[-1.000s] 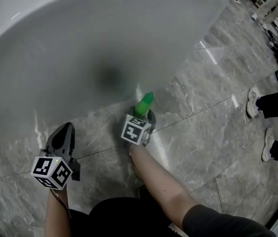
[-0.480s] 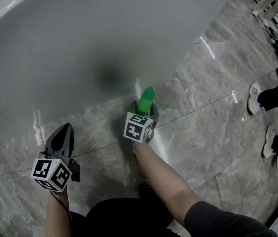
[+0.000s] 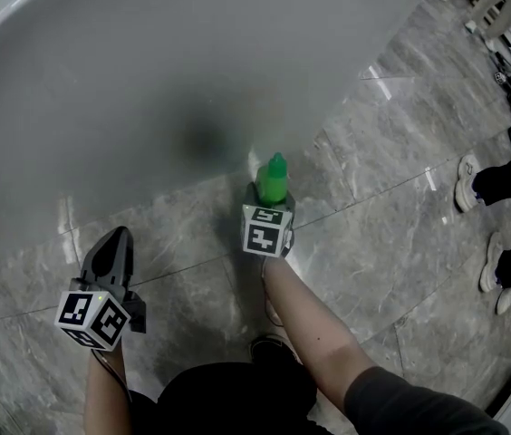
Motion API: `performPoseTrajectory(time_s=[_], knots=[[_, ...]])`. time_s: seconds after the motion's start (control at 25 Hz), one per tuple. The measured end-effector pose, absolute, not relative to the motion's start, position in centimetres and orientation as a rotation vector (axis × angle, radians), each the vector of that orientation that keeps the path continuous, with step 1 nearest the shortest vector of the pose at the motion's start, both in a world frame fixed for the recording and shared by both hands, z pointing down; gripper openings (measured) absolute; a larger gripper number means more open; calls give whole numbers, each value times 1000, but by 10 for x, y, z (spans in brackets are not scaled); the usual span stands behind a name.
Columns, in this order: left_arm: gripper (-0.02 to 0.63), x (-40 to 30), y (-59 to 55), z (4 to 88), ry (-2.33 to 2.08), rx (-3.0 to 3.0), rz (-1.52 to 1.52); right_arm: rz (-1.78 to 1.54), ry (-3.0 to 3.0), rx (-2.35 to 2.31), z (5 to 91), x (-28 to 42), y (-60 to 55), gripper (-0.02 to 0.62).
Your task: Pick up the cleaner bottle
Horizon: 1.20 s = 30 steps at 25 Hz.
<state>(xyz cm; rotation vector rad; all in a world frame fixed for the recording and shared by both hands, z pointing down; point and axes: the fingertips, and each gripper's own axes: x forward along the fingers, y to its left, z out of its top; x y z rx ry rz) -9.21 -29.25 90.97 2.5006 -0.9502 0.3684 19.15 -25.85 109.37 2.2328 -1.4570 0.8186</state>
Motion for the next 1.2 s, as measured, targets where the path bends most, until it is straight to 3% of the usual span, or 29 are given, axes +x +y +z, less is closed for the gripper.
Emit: performPoseTrajectory(time_s=[0.52, 0.76, 1.2], knots=[[15, -96, -293, 906, -952, 2495, 354, 1152, -1751, 2344, 1073, 193, -270, 202], [15, -100, -292, 902, -961, 2494, 337, 1430, -2004, 2331, 1056, 165, -275, 201], [15, -133, -293, 883, -1017, 2441, 281, 1629, -2341, 2124, 969, 94, -281, 198]])
